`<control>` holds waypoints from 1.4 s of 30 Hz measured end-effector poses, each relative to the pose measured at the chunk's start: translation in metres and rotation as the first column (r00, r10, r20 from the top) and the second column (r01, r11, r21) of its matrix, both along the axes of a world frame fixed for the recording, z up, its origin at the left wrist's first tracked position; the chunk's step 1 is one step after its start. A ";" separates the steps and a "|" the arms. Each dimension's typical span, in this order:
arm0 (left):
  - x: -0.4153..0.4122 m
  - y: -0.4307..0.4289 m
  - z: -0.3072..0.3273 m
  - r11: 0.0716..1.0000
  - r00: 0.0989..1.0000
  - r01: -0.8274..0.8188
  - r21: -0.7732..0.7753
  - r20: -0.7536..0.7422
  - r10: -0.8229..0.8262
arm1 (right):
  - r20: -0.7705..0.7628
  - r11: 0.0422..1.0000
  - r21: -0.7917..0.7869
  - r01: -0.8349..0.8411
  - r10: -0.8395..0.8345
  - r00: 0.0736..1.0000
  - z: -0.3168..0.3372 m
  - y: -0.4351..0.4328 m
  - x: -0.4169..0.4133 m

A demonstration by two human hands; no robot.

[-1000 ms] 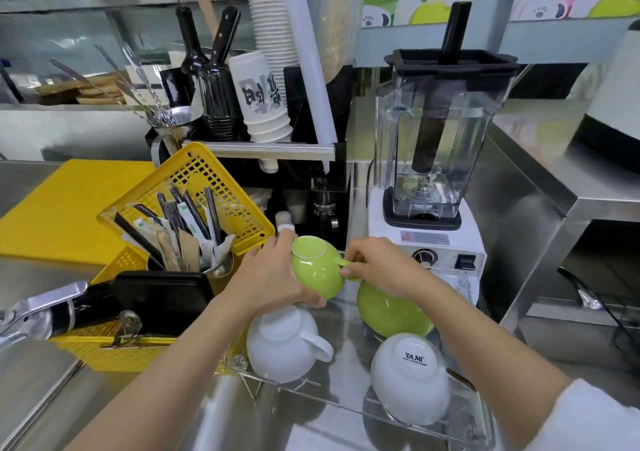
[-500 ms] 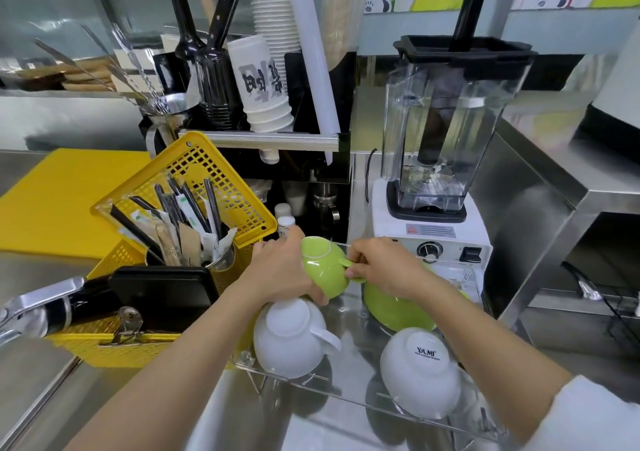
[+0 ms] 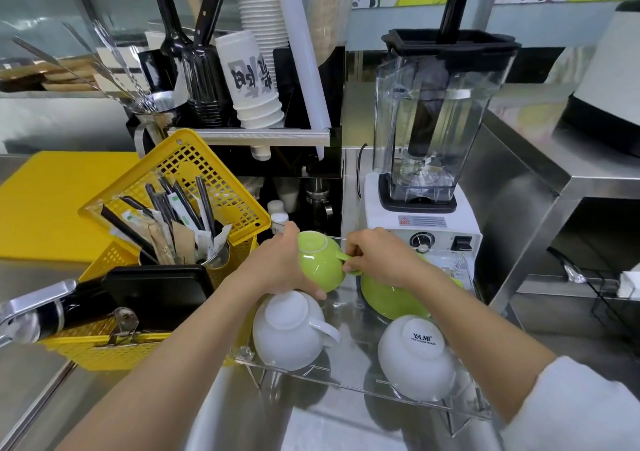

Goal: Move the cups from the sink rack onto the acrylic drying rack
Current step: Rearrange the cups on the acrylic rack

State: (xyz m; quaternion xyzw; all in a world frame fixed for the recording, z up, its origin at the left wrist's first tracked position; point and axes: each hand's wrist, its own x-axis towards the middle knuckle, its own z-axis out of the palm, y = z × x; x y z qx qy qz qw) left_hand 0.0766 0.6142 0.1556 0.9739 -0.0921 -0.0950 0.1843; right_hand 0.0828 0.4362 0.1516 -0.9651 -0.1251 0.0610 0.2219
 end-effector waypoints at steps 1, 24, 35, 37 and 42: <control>0.001 0.001 -0.001 1.000 1.000 0.008 -0.012 -0.008 -0.008 | -0.001 1.000 0.002 0.004 -0.003 1.000 0.000 0.000 0.000; 0.011 0.030 -0.020 0.919 0.986 0.135 -0.370 -0.040 -0.161 | 0.002 0.997 -0.077 0.011 -0.011 1.000 0.003 -0.002 -0.010; 0.016 0.036 -0.031 0.902 0.983 0.170 -0.396 0.004 -0.184 | 0.020 0.999 -0.024 0.034 -0.034 0.999 -0.002 -0.002 -0.015; 0.015 0.036 -0.033 0.900 0.984 0.164 -0.403 0.003 -0.178 | 0.004 0.999 -0.037 0.032 -0.032 0.999 0.000 -0.001 -0.014; 0.010 0.034 -0.030 0.913 0.984 0.175 -0.367 0.029 -0.177 | -0.001 0.998 -0.039 0.045 -0.045 0.999 0.001 0.000 -0.012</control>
